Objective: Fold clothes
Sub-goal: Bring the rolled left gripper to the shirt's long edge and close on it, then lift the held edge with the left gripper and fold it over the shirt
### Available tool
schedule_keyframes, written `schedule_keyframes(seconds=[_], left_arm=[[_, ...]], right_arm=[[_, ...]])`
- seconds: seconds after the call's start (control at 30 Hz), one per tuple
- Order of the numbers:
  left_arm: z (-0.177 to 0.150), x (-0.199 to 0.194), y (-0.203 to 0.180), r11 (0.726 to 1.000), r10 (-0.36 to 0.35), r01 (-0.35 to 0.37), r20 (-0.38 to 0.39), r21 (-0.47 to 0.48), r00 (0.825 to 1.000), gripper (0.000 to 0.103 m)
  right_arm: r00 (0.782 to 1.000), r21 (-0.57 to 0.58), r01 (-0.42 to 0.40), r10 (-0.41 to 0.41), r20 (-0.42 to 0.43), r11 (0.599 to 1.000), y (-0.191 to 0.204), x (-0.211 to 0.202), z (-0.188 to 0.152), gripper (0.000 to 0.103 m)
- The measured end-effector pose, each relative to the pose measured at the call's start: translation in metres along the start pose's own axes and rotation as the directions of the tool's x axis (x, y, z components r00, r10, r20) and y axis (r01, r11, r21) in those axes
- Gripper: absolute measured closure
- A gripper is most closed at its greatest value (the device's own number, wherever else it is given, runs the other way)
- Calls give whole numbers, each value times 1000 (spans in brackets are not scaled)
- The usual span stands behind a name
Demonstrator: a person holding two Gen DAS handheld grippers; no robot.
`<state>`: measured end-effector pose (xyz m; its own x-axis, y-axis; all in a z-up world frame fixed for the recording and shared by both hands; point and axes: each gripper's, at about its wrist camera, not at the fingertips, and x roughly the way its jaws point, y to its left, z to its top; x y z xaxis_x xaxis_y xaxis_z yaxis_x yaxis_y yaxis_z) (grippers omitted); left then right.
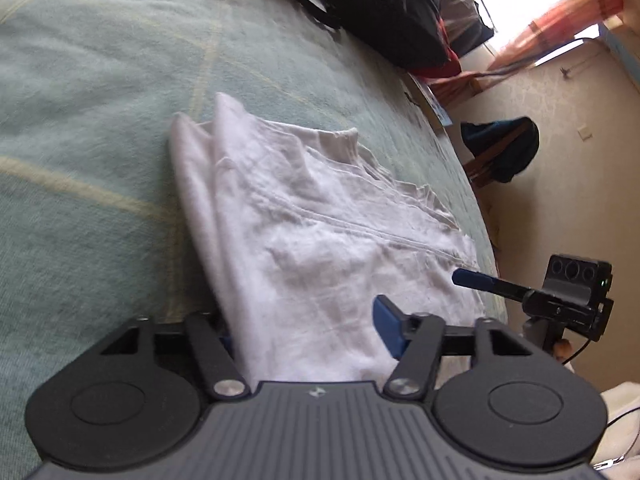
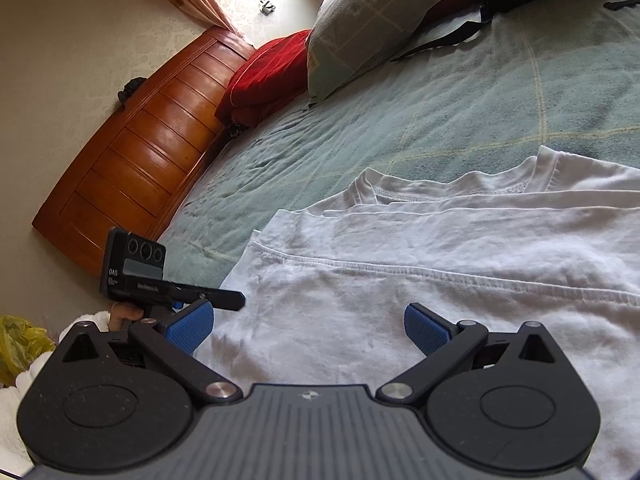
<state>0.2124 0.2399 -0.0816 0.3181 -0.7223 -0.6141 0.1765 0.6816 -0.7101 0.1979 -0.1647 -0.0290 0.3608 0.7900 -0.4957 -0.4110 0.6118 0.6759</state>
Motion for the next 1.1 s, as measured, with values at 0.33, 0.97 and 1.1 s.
schedule_keyframes(seconds=[0.33,0.97,1.1], left_arm=[[-3,-1,-20,974,214,-216,36,68,976,89],[-4,-20,-86,947,248,-269,133,174,960,95],[-4,-19,-93,946,245,-267,135,181,960,95]], right_arm=[[999,29,-35,35,-7,999,11,1,-1,0],[995,272,12,15,-96,962,9,40,-4,0],[996,271,24,1,-90,962,4,47,4,0]])
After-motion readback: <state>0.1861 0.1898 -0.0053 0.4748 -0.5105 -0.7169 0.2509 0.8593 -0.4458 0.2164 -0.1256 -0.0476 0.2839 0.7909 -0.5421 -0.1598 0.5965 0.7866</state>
